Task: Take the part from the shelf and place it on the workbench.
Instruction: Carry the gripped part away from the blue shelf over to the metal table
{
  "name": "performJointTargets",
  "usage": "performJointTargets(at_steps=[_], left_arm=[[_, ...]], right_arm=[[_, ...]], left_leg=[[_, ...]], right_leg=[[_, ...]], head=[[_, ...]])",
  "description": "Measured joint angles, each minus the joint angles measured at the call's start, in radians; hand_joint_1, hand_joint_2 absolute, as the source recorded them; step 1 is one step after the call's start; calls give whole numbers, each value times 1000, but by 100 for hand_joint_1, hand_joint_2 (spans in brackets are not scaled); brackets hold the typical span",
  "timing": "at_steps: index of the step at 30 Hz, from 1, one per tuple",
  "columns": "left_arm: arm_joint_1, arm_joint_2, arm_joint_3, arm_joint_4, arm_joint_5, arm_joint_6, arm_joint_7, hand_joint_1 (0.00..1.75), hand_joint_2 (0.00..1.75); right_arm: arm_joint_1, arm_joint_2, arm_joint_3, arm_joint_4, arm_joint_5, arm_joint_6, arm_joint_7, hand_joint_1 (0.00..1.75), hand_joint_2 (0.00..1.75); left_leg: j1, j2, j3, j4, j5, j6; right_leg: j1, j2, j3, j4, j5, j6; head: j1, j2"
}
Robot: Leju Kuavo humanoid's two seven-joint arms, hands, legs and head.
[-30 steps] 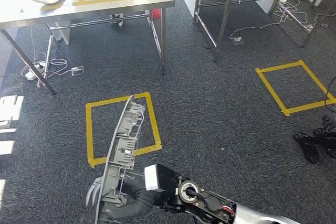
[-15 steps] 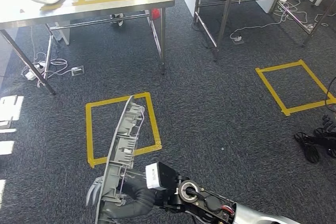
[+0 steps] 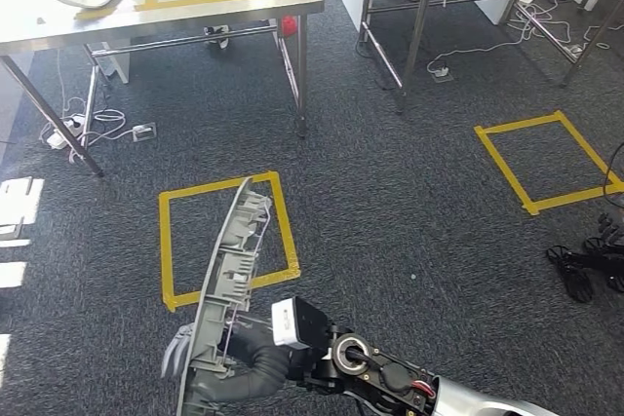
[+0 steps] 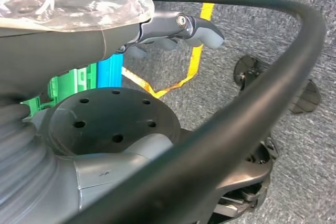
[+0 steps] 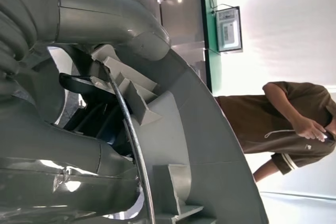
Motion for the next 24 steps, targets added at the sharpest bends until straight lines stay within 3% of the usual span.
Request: performJointTargets(at_steps=[24], left_arm=[[0,-11,0,0,-8,-10,-30,0,175]], right_arm=[[-19,0,-12,27,19,-8,-6,175,175]], left_leg=[[0,0,0,0,0,0]], right_leg=[[0,0,0,0,0,0]], head=[[0,0]])
